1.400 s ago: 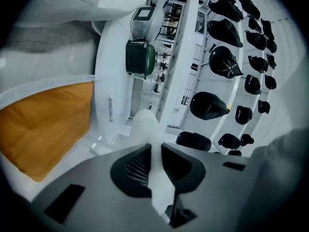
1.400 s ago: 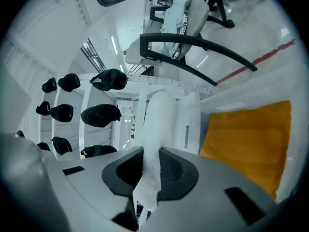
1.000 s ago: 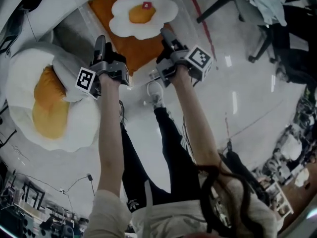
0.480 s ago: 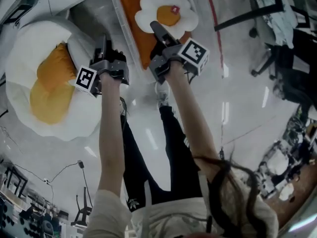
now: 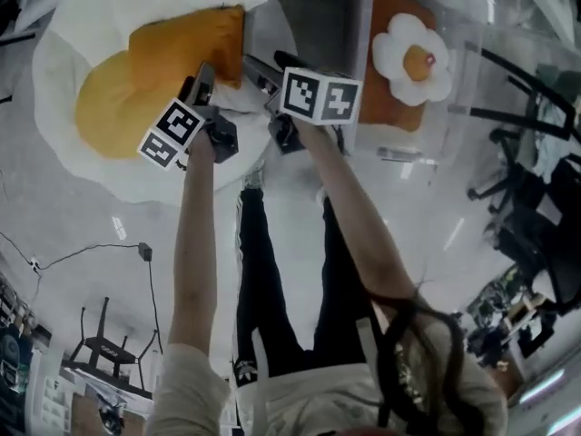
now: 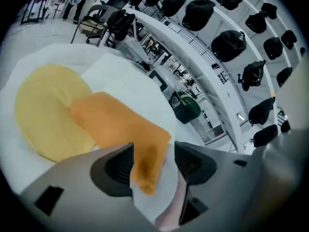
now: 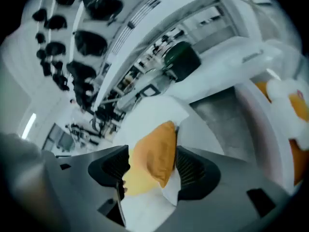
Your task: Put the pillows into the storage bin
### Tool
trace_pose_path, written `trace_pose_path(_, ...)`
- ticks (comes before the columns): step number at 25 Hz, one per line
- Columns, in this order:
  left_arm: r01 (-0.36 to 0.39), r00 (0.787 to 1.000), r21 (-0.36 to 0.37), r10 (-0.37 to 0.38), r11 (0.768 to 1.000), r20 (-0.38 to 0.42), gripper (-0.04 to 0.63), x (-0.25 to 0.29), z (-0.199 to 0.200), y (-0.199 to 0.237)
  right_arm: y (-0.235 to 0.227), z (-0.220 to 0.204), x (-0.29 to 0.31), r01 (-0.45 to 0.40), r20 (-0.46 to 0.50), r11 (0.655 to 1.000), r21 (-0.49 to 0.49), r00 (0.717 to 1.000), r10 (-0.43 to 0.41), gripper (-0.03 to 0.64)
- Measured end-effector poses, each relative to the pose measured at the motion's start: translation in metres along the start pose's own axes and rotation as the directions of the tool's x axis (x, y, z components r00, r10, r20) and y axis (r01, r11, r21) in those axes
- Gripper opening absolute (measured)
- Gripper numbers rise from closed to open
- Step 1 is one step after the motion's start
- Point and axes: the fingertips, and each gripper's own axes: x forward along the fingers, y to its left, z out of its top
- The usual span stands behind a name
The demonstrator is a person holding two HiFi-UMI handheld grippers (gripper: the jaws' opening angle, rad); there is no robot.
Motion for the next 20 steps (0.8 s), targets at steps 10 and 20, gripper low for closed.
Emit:
trace_pose_path(10,-0.104,0.993,-0.029,0.102,0.994,-0.061,0.258,0.013,0.009,0.112,0.009,-0.09,0.106,0.016,-0.279,0.59,-0.807,0.871,-0.405,0.296)
trace_pose_path(20,0.018,0.997,-0.211,-0.033,0.977,-0.069,0.106,0.044,0.006,0.101,-0.009,-0.088,0.118,0.057,-0.089,0.238,-0.97,0.825,-0.558,0.118)
